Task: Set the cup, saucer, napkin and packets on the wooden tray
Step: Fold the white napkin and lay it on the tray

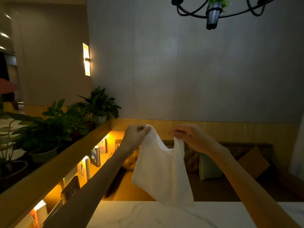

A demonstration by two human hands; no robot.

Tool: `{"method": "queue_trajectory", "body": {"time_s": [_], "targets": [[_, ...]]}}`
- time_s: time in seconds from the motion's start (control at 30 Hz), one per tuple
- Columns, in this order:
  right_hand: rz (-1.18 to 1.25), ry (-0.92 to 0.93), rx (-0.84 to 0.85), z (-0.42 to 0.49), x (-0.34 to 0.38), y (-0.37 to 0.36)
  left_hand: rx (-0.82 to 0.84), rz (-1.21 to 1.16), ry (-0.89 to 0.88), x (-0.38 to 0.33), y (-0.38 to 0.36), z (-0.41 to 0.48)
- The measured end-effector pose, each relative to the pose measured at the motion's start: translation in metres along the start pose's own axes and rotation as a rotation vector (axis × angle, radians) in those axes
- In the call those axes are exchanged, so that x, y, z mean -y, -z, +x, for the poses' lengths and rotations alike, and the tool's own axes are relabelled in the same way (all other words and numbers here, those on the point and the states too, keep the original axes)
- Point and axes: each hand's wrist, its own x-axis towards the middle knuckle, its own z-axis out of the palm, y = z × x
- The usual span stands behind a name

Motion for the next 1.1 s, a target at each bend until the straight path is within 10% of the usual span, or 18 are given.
{"method": "queue_trajectory", "body": {"time_s": [0.2, 0.43, 0.53, 0.77, 0.97, 1.1], "targets": [[0.385, 0.096, 0.129, 0.021, 0.025, 0.002, 0.076, -0.095, 0.077, -0.013, -0.012, -0.006], [1.037, -0.385, -0.593, 0.024, -0.008, 0.029, -0.012, -0.147, 0.256, -0.001, 0.005, 0.004], [1.063, -0.378, -0.408, 0.009, -0.012, 0.03, 0.03, -0.226, 0.307, -0.002, 0.007, 0.003], [0.056, 0.037, 0.129, -0.001, 0.044, 0.008, 0.059, -0.107, 0.069, -0.021, -0.014, -0.004], [0.599, -0.078, 0.415, -0.007, 0.061, 0.036, 0.162, -0.259, -0.233, -0.033, -0.008, -0.016], [0.339, -0.115, 0.287, -0.002, 0.072, 0.043, 0.146, -0.3, -0.232, -0.038, 0.001, -0.018]]}}
